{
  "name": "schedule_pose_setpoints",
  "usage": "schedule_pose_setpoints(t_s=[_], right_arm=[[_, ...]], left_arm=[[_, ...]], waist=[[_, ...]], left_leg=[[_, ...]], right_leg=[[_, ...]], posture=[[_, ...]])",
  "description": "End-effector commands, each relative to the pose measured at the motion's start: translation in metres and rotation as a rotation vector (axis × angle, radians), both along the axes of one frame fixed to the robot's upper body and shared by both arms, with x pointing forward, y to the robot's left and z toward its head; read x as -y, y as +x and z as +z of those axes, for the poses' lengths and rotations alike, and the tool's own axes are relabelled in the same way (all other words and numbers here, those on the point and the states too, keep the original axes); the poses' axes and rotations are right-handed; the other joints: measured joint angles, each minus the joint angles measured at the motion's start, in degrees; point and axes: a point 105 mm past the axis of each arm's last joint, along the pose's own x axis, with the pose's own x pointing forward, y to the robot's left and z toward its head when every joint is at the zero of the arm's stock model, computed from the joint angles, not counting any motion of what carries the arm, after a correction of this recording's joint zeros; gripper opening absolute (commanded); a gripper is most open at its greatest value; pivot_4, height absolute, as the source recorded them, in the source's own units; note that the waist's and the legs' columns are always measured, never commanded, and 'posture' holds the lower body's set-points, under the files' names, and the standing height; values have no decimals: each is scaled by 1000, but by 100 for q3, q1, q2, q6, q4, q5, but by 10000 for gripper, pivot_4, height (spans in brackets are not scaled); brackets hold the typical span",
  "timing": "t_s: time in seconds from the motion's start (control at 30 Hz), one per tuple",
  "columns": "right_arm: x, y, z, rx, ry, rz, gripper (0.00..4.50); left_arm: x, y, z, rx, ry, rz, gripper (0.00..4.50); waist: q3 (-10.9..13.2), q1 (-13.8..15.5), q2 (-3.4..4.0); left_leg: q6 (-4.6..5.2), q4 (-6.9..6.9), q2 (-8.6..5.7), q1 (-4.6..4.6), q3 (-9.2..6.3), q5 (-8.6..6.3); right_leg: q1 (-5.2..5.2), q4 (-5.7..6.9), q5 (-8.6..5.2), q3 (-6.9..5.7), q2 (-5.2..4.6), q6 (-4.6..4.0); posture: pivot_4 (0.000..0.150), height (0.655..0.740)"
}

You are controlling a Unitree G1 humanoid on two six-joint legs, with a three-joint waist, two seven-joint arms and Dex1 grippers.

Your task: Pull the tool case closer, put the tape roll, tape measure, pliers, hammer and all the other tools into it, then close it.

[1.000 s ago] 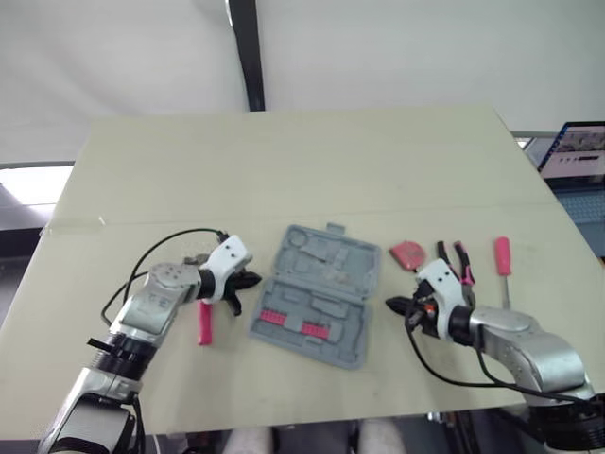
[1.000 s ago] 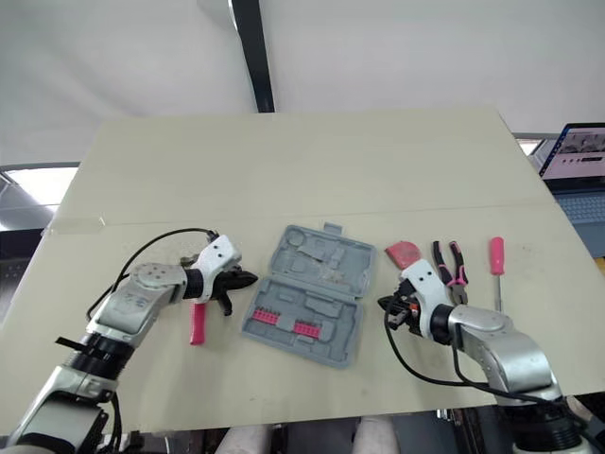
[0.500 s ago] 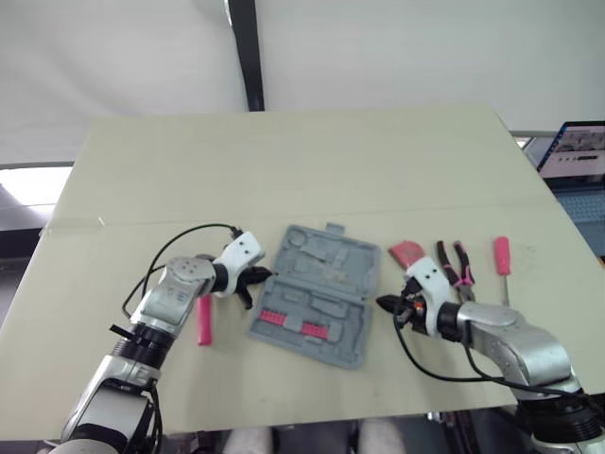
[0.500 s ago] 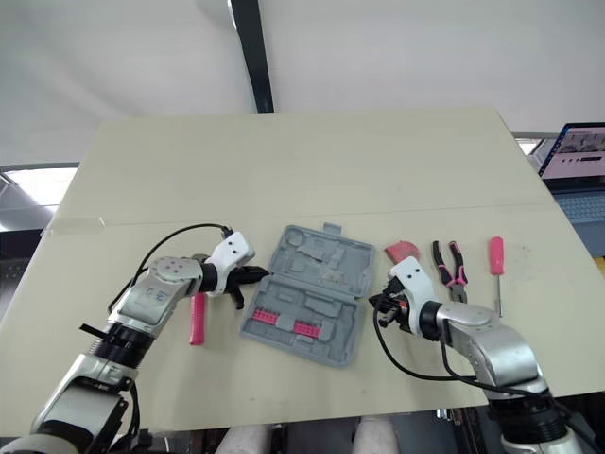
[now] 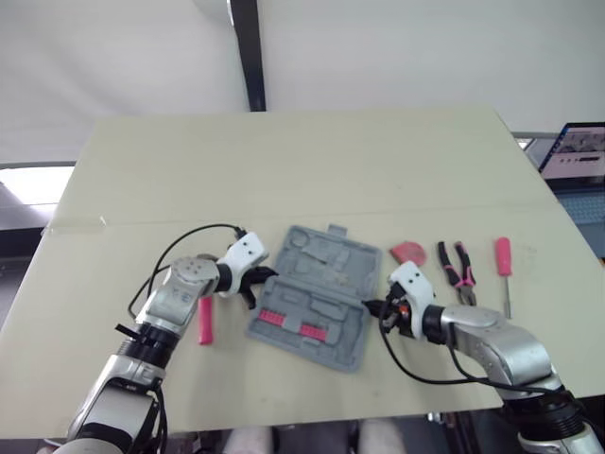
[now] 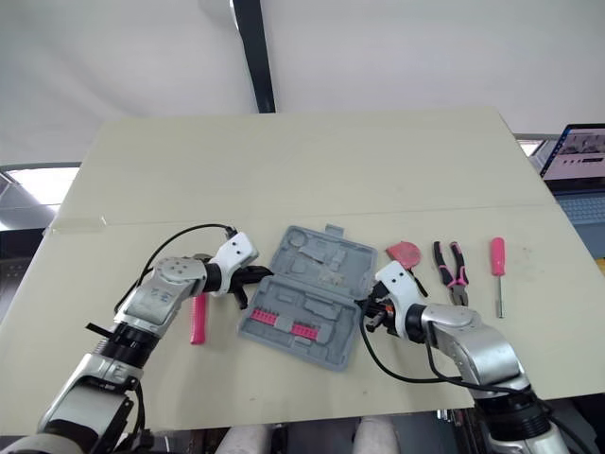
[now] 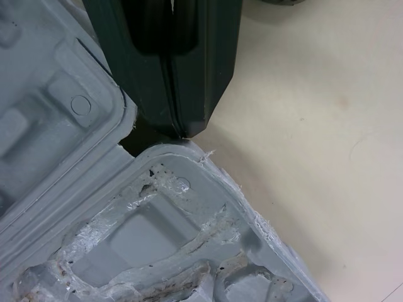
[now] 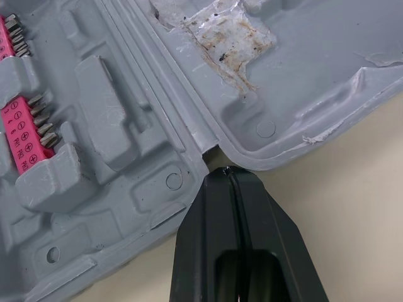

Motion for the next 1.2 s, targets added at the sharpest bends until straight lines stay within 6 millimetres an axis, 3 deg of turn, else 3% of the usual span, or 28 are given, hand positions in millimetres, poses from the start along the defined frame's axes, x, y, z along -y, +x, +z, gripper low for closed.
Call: schedule_pose_setpoints(t_s=[0.03, 0.77, 1.2], right_arm=[[-6, -3, 3, 7, 10, 35, 243], [-4, -47, 1, -91, -12, 221, 243], [-6, -68, 0, -144, -12, 256, 243]], left_arm=[[10, -19, -8, -64, 8, -72, 0], [20, -99, -17, -252, 20, -144, 0], [21, -129, -19, -323, 10, -134, 0]], waist=[[0, -16, 0], [0, -2, 0], [0, 18, 0]], left_leg=[[0, -1, 0, 0, 0, 0], [0, -3, 3, 1, 0, 0], [0, -4, 3, 0, 0, 0]], right_leg=[[0, 0, 0, -1, 0, 0], [1, -6, 0, 0, -1, 0], [4, -13, 0, 2, -1, 0]], posture=[[1500, 7400], [1500, 7400], [1500, 7400]])
